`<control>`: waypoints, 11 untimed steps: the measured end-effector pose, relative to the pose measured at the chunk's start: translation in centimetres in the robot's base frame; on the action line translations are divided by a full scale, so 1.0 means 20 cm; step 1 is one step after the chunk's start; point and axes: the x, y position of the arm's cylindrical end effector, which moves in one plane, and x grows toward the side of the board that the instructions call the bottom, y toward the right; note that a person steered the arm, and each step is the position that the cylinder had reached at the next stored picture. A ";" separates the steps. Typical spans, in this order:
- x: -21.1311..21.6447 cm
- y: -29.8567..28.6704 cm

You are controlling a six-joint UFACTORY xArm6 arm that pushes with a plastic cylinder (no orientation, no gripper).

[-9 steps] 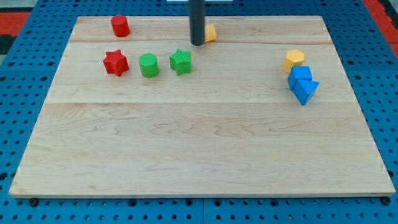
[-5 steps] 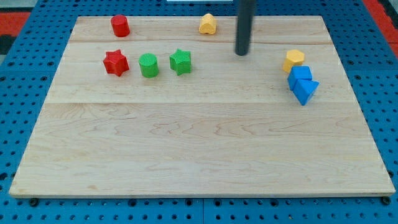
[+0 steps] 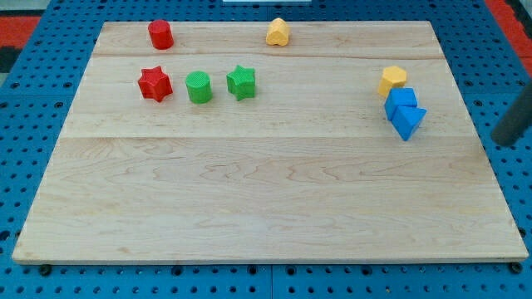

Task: Place the blue cube to the top right of the board

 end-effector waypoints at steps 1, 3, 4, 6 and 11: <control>-0.08 -0.24; -0.15 -0.78; -0.22 -0.95; -0.39 -0.85; -1.10 -1.04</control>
